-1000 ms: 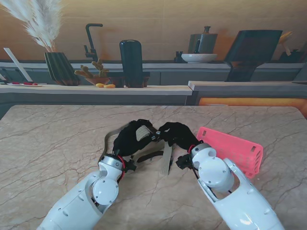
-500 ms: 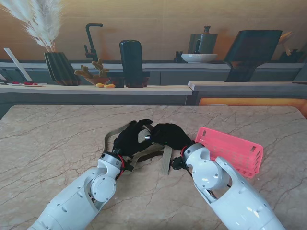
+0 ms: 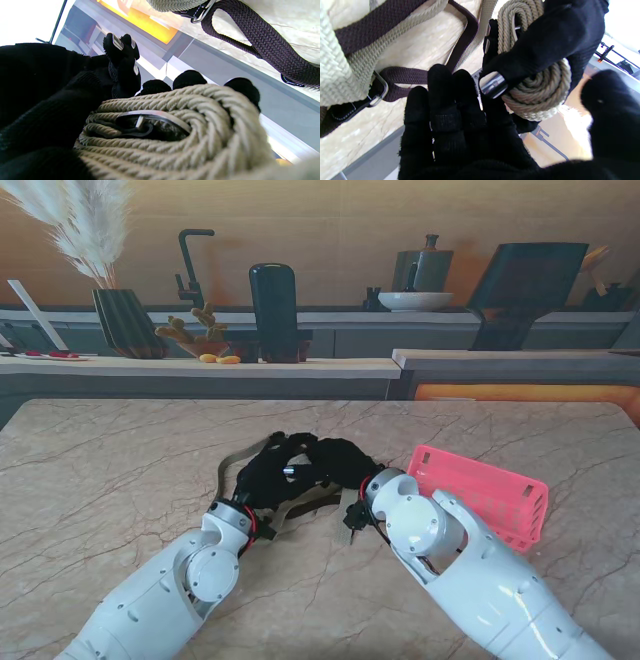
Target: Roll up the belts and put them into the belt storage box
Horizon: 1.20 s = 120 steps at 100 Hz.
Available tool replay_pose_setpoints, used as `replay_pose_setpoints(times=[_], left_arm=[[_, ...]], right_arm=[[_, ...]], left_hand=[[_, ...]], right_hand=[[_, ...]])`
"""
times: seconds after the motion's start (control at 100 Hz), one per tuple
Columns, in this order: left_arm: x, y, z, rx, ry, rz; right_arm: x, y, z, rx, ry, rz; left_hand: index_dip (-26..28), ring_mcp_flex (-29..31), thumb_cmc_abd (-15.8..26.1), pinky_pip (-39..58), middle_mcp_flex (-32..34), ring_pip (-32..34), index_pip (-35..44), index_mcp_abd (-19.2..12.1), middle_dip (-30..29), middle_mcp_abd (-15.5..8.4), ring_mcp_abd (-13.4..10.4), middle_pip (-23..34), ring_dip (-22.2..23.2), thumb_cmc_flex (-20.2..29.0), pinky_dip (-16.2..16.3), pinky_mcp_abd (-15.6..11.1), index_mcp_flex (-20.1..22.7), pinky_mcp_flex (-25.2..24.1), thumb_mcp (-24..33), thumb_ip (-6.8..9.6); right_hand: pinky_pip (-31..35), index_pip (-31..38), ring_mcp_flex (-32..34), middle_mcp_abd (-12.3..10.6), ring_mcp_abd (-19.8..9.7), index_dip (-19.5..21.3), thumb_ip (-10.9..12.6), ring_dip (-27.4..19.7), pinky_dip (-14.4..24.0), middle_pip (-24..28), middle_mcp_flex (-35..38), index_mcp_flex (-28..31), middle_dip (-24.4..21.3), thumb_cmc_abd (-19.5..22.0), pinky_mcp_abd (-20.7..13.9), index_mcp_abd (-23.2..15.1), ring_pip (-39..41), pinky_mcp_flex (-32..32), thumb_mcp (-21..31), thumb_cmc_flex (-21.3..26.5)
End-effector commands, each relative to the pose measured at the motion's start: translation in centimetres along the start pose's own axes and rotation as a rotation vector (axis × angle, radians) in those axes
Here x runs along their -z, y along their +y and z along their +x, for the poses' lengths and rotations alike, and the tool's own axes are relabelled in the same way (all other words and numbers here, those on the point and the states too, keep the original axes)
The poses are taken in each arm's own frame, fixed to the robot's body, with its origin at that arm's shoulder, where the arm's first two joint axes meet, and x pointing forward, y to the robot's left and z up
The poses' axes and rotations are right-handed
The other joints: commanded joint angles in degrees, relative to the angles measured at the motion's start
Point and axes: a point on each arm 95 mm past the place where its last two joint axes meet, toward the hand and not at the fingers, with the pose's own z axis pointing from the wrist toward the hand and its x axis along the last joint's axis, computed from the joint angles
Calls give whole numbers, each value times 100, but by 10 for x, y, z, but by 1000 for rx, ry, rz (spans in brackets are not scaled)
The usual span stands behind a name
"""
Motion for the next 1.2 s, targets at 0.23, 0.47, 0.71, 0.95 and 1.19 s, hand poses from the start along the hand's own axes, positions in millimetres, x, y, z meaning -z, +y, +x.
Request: replay_pose_setpoints(times=[0.23, 0.47, 0.71, 0.95, 1.19], left_arm=[[0, 0, 14, 52, 27, 22], [2, -1, 17, 67, 35, 29], [3, -5, 17, 78, 36, 60], [3, -5, 20, 125, 39, 77], [2, -6, 20, 133, 54, 80]], right_arm=[[-3, -12, -1, -53, -50, 78], [-8, -15, -2, -105, -78, 100], [-6, -11, -8, -58, -103, 144], [-4, -7, -16, -117, -145, 105], [-2, -1, -21, -99, -162, 52]], left_hand=[[-34, 484, -165, 676, 98, 1803, -193, -27, 309, -681, -621, 647, 517, 0, -73, -144, -199, 235, 194, 36], [-16, 484, -139, 651, 80, 1798, -152, -61, 330, -710, -620, 641, 513, -15, -74, -162, -174, 197, 194, 27], [-10, 476, -65, 316, -179, 1080, -142, -151, 283, -712, -499, 326, 300, -61, -73, -216, -182, -157, 117, 24], [-53, 342, -58, -416, -732, -301, -216, -311, 37, -617, -309, -466, 298, -217, 107, -380, -274, -815, 81, 8], [-191, -1185, 76, -1836, -1993, -1662, -441, -493, -710, -258, -162, -2218, 665, -364, 523, -384, -469, -2353, -150, 15]], right_hand=[[166, 459, 469, -93, -47, 40, 91, -38, 28, 94, 562, 672, 11, -320, -7, -882, 210, 157, 1125, 644], [288, 2472, 703, -169, -34, -1828, -343, -118, -63, 7, 940, 255, -114, 285, -34, -1146, 205, 263, 1048, 2540], [322, 2744, 551, -154, -113, -1212, -491, 15, -61, 376, 622, -1, 192, 285, -132, -1291, 430, 198, 1904, 2821], [336, 2911, 497, -166, -179, -816, -503, 85, -41, 560, 536, -106, 345, 365, -169, -1522, 565, 189, 1929, 2881], [386, 3004, 647, -320, -256, -466, -606, -91, -92, 455, 692, -154, 158, 557, -225, -1767, 367, 309, 1730, 2895]])
